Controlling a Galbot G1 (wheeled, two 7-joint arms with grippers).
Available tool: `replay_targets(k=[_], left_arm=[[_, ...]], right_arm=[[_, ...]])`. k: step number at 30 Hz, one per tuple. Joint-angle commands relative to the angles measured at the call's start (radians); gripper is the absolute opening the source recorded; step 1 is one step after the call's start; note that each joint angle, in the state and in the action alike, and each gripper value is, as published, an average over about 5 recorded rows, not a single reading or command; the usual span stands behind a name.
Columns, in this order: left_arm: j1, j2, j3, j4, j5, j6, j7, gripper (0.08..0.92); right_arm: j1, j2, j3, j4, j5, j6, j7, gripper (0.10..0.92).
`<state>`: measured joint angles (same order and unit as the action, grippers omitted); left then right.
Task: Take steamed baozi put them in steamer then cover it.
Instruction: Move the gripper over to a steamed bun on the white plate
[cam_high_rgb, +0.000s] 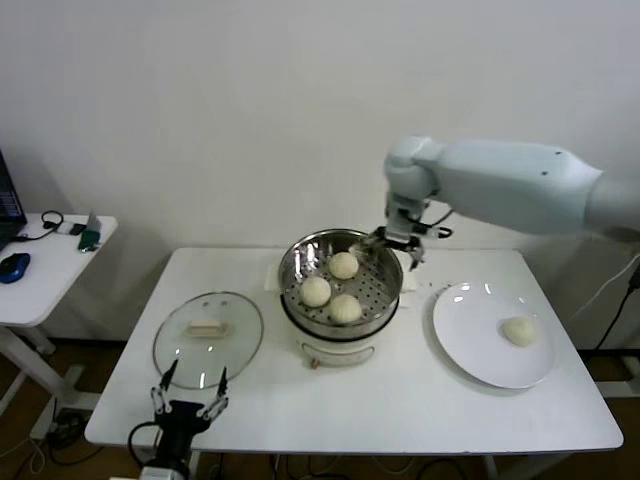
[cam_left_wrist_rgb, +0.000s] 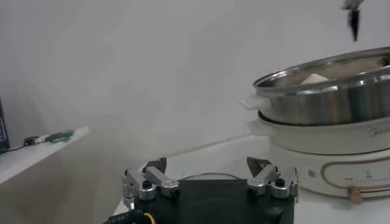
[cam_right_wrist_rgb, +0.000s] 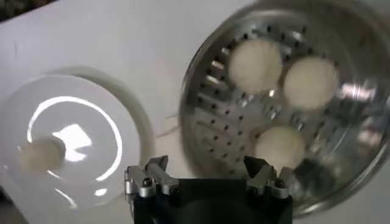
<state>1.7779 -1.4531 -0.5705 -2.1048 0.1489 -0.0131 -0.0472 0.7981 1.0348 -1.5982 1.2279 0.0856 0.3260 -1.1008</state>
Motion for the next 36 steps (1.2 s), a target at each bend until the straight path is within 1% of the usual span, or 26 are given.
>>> replay_targets(k=[1,6,13,20,25,29,36], left_arm=[[-0.001,0.005,0.002,0.003,0.0,0.001,0.001,0.823],[0.0,0.01,0.001,0.004,0.0,0.001,0.0,0.823],[0.008,0.011,-0.008,0.003,0.0,0.002,0.003,0.823],[0.006,0.005,-0.01,0.003,0.008,0.013,-0.001,0.823],[0.003,0.003,-0.007,0.008,0.021,0.02,-0.01,0.823],[0.002,0.002,-0.009,0.008,0.024,0.022,-0.011,0.823],[0.001,0.0,-0.01,0.013,0.027,0.023,-0.011,0.823]], right_arm=[[-0.002,-0.318,-0.061,-0.038,0.155,-0.309,0.023,0.823],[-0.175,-0.417,0.089,-0.085,0.092,-0.351,0.017,0.823],[-0.452,-0.458,0.344,-0.202,-0.042,-0.326,0.01,0.823],[-0.642,-0.423,0.555,-0.326,-0.169,-0.307,0.012,0.823],[-0.716,-0.384,0.647,-0.408,-0.254,-0.269,0.012,0.823],[-0.747,-0.361,0.682,-0.445,-0.285,-0.254,0.01,0.823],[-0.769,-0.313,0.717,-0.486,-0.29,-0.253,0.01,0.823]])
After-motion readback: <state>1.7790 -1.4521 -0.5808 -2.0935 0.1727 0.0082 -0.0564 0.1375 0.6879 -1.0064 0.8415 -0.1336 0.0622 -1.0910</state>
